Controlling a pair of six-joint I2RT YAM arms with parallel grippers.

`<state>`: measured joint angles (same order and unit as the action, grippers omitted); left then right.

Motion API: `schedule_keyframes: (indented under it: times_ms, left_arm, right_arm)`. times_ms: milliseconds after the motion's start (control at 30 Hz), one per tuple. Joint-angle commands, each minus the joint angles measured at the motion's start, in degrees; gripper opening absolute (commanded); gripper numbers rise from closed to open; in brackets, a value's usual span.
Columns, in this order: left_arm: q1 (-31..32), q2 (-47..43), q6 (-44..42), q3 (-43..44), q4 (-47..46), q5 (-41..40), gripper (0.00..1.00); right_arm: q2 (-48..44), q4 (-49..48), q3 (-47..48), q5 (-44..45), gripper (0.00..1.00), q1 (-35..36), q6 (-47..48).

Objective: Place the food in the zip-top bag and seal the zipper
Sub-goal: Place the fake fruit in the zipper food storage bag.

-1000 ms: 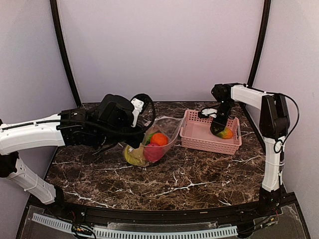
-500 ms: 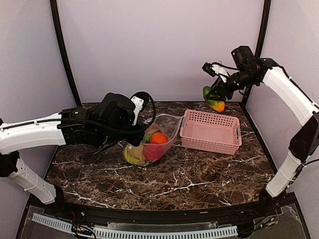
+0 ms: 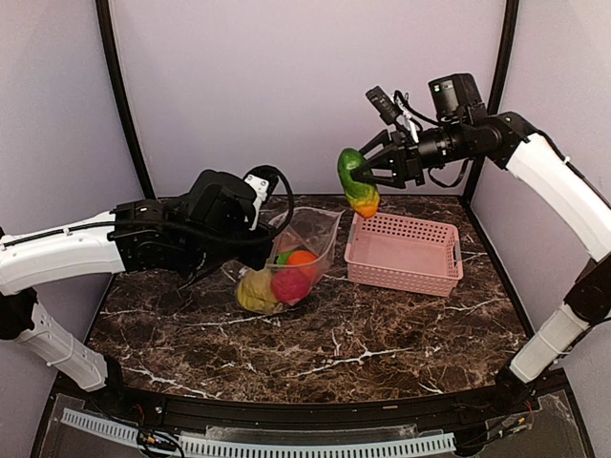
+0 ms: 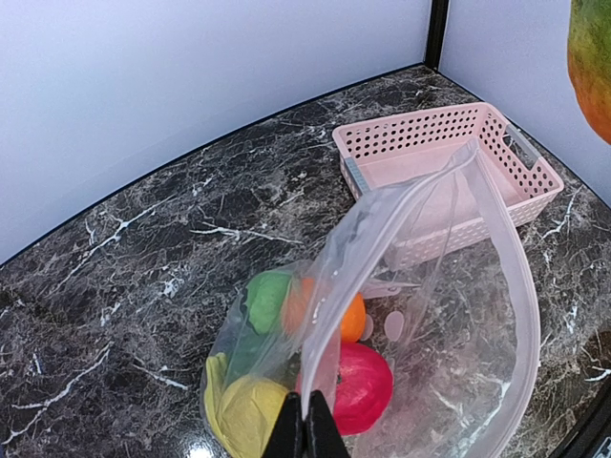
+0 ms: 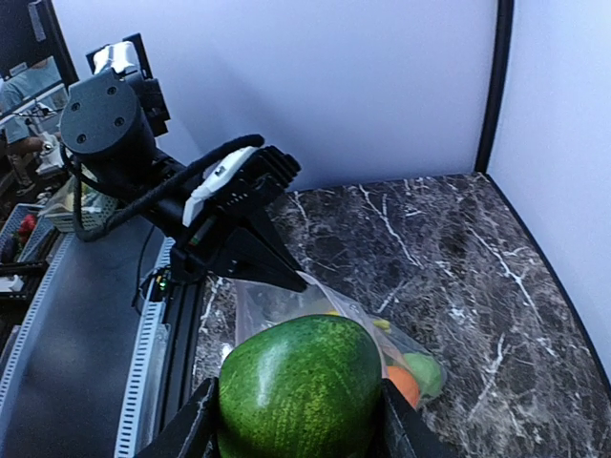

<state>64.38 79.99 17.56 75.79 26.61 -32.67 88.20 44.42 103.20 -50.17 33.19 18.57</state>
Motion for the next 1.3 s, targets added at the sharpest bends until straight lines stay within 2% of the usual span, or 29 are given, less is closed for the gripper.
schedule_keyframes:
  times_ms: [0,100,267,433,633,833,967,1067,1267]
  left_arm:
    - [-0.7,-0.3,-0.4,2.1,0.5,-1.4,0.01]
    - [-1.0,-0.4,-0.2,2.3,0.8,-1.5,0.01]
    - [-1.4,-0.6,0.1,2.6,1.5,-1.4,0.01]
    - [-2.4,-0.5,0.9,3.4,1.9,0.8,0.01]
    - [-2.8,-1.0,1.8,4.3,3.5,0.2,0.01]
    - [-5.7,-2.8,5.9,2.8,2.8,4.6,0.01]
    - [-6.5,-3.9,6.5,1.7,2.1,5.3,0.01]
    - [-6.8,-4.2,6.2,1.6,2.2,5.1,0.01]
    - [-7.0,-4.6,5.8,1.4,2.5,5.4,0.01]
  right_arm:
    - [4.2,-3.5,1.3,-9.5,0.46,2.7,-4.1]
    - [5.4,-6.0,0.8,-10.7,0.46,4.9,-4.2]
    - [5.7,-12.8,-0.5,-7.8,0.44,7.5,-3.0]
    - [9.2,-20.4,0.3,-7.6,0.45,7.6,-7.3]
    - [12.5,-25.3,0.7,3.5,0.47,8.2,-12.1]
    - [15.2,-26.2,1.7,7.0,0.50,9.0,-13.7]
    - [15.4,-25.4,1.0,8.2,0.60,10.2,-13.0]
    - [15.3,-24.6,1.1,7.0,0.78,10.5,-13.4]
    - [13.0,-20.8,4.0,9.1,0.80,10.6,-10.4]
